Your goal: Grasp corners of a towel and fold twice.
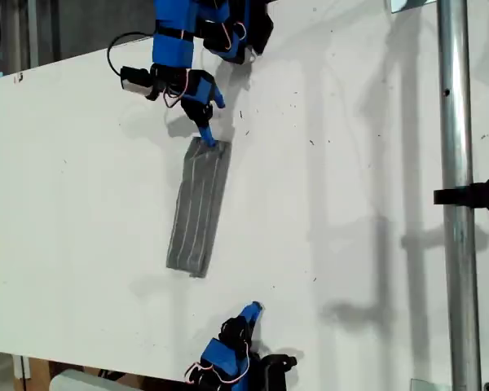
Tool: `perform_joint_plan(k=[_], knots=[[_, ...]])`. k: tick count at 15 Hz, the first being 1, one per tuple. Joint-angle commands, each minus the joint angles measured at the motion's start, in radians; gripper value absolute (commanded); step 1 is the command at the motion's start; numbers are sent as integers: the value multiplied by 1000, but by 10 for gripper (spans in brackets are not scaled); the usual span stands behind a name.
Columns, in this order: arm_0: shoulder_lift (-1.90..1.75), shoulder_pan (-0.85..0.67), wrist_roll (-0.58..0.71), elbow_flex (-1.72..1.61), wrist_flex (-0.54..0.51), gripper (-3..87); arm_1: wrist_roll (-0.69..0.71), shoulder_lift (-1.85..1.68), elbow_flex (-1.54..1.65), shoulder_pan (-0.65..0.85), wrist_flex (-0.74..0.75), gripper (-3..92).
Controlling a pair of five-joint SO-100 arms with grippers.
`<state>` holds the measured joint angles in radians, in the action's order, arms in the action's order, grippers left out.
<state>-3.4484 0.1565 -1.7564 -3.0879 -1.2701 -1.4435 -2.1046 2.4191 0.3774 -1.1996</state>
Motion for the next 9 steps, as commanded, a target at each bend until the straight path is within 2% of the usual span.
perform_joint_plan(k=[1, 3, 6, 7, 8, 9], knots=[[-21, 29, -26, -8, 21, -26, 61, 192, -107, 91, 176, 444], [-21, 46, -51, -6, 11, -26, 98, 436, -278, 112, 230, 448], [-21, 57, -52, -3, 0, -26, 152, 769, -632, 89, 192, 421], [-21, 58, -51, 0, -3, -26, 175, 816, -701, 78, 206, 273], [-21, 58, -48, 5, -6, -26, 172, 847, -739, 78, 207, 55], [-21, 58, -43, 5, -6, -26, 192, 851, -753, 80, 202, 40]])
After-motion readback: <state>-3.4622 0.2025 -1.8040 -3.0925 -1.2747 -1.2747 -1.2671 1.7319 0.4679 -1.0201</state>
